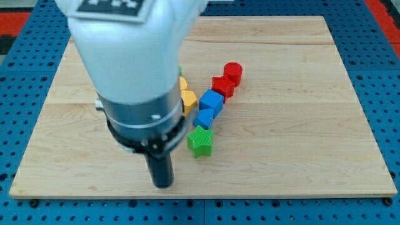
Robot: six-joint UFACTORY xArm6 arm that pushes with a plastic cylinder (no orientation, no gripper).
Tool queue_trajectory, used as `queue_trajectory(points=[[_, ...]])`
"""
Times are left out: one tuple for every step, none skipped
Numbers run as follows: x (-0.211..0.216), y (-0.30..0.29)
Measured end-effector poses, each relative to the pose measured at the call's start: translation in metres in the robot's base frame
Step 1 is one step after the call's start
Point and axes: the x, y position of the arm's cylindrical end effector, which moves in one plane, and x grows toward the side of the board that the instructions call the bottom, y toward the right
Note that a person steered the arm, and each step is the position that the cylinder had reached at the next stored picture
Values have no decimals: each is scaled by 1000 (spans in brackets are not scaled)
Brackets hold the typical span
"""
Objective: Move the green star right a bit
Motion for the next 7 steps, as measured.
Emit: queue_trajectory(points=[[-34, -2], [-61, 8], [-64, 45], [-57, 78], [-33, 83], [-16, 87], [-26, 79]])
